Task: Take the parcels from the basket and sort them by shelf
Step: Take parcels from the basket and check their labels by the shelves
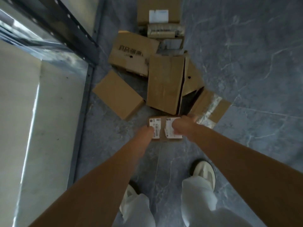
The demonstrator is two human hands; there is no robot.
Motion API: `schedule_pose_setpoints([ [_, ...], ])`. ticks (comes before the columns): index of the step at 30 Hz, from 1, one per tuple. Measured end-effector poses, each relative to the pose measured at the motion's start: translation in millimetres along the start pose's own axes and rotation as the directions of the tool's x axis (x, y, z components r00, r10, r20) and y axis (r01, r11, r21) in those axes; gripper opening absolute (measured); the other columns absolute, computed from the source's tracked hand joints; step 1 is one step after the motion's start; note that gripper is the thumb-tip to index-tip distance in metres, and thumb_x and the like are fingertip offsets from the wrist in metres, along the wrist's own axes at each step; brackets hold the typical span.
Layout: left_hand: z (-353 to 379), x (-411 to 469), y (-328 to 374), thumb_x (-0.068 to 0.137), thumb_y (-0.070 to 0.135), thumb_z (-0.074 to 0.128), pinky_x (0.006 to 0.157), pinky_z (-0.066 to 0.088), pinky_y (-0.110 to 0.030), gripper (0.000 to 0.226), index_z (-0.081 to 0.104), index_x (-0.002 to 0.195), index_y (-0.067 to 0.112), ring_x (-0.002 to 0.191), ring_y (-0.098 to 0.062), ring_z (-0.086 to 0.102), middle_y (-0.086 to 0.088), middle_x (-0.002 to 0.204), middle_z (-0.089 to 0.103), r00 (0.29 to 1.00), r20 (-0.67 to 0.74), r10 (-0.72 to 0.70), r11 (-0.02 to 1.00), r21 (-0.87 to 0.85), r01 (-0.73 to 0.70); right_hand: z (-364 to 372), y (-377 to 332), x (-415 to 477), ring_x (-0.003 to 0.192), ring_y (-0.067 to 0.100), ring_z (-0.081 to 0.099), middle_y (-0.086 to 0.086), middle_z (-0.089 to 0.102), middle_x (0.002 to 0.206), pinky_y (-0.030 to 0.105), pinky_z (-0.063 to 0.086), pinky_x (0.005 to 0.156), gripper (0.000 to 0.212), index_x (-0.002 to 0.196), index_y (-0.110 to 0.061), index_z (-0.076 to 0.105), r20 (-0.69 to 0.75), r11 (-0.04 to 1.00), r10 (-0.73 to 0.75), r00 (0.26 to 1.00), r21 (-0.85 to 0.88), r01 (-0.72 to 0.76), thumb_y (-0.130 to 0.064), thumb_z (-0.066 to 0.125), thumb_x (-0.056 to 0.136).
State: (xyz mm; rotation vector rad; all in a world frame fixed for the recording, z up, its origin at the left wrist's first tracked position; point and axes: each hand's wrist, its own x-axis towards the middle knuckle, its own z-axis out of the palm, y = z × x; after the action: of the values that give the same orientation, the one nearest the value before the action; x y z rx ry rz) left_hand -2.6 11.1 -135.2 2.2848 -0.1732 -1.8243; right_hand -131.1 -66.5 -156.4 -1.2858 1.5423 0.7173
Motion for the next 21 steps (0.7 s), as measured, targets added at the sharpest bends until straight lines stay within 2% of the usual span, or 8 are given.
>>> schedule_pose_setpoints([
  [3, -18.3, -30.2, -1.1, 0.098, 0.008, 0.041, 0.106, 0.044, -0.042, 0.027, 0.063, 0.112, 0.000, 0.116, -0.031, 0.058, -0.022, 0.126, 0.061, 1.000, -0.025, 0.000, 1.000, -0.020, -0.001, -2.9, -4.7, -33.0, 0.134, 0.035, 0.039, 0.019, 0.028, 0.150, 0.037, 0.041, 0.106, 0.052, 0.142, -0.003, 0.039, -0.041, 0.985, 0.087, 0.995, 0.155, -0.080, -0.014, 0.051, 0.092],
  [5, -34.1, -64.1, -0.8, 0.096, 0.007, 0.043, 0.099, 0.048, -0.041, 0.028, 0.064, 0.113, -0.002, 0.111, -0.031, 0.059, -0.021, 0.120, 0.064, 0.998, -0.057, 0.039, 0.999, -0.008, -0.039, -9.1, -9.9, -65.2, 0.121, 0.035, 0.054, 0.023, 0.050, 0.135, 0.028, 0.051, 0.080, 0.039, 0.133, 0.005, 0.049, -0.017, 0.977, 0.033, 0.999, 0.211, -0.029, -0.007, 0.052, 0.095],
  [8, -56.8, -128.2, 14.0, 0.095, 0.009, 0.046, 0.070, 0.045, -0.025, 0.020, 0.066, 0.097, 0.010, 0.089, -0.020, 0.058, -0.011, 0.099, 0.065, 0.981, -0.111, 0.160, 0.986, -0.017, -0.163, -32.5, -19.7, -121.3, 0.082, 0.029, 0.063, 0.021, 0.062, 0.098, 0.016, 0.044, 0.046, 0.025, 0.114, 0.007, 0.058, -0.047, 0.923, 0.013, 0.999, 0.385, 0.006, -0.001, 0.045, 0.094],
  [9, -64.6, -152.7, 24.6, 0.094, 0.010, 0.046, 0.067, 0.044, -0.022, 0.022, 0.068, 0.093, 0.014, 0.082, -0.016, 0.061, -0.007, 0.093, 0.068, 0.972, -0.132, 0.194, 0.978, -0.055, -0.203, -43.8, -26.1, -143.4, 0.079, 0.028, 0.063, 0.019, 0.061, 0.094, 0.017, 0.046, 0.049, 0.021, 0.107, 0.004, 0.060, -0.067, 0.903, 0.021, 0.998, 0.430, 0.009, -0.002, 0.046, 0.093],
  [12, -91.9, -234.4, 66.5, 0.095, 0.012, 0.043, 0.061, 0.049, -0.016, 0.029, 0.069, 0.085, 0.019, 0.070, -0.005, 0.064, 0.000, 0.082, 0.070, 0.924, -0.234, 0.304, 0.925, -0.161, -0.345, -90.5, -61.4, -219.6, 0.101, 0.035, 0.065, 0.019, 0.065, 0.109, 0.037, 0.055, 0.081, 0.027, 0.114, 0.003, 0.061, -0.133, 0.808, -0.037, 0.991, 0.579, 0.107, -0.015, 0.049, 0.097],
  [15, -126.5, -319.9, 116.3, 0.099, 0.025, 0.043, 0.078, 0.050, -0.029, 0.031, 0.071, 0.090, 0.016, 0.089, -0.017, 0.067, -0.007, 0.094, 0.073, 0.874, -0.344, 0.342, 0.869, -0.238, -0.434, -156.3, -107.5, -309.9, 0.100, 0.034, 0.066, 0.020, 0.066, 0.111, 0.045, 0.056, 0.088, 0.042, 0.119, 0.000, 0.060, -0.262, 0.779, -0.120, 0.958, 0.573, 0.254, -0.034, 0.039, 0.103],
  [18, -161.7, -411.0, 163.3, 0.099, 0.027, 0.046, 0.082, 0.053, -0.032, 0.029, 0.072, 0.101, 0.014, 0.096, -0.019, 0.068, -0.006, 0.099, 0.074, 0.822, -0.427, 0.376, 0.790, -0.316, -0.525, -222.5, -151.9, -405.1, 0.098, 0.033, 0.067, 0.019, 0.067, 0.109, 0.046, 0.056, 0.088, 0.049, 0.116, -0.002, 0.062, -0.353, 0.779, -0.273, 0.895, 0.465, 0.421, -0.038, 0.031, 0.105],
  [21, -195.3, -508.9, 199.8, 0.100, 0.025, 0.045, 0.075, 0.051, -0.025, 0.026, 0.069, 0.104, 0.016, 0.096, -0.016, 0.068, -0.005, 0.101, 0.072, 0.713, -0.520, 0.471, 0.680, -0.300, -0.669, -283.5, -191.9, -504.4, 0.075, 0.020, 0.064, 0.013, 0.066, 0.095, 0.023, 0.055, 0.062, 0.043, 0.101, -0.006, 0.062, -0.436, 0.716, -0.425, 0.793, 0.374, 0.589, -0.035, 0.031, 0.106],
])
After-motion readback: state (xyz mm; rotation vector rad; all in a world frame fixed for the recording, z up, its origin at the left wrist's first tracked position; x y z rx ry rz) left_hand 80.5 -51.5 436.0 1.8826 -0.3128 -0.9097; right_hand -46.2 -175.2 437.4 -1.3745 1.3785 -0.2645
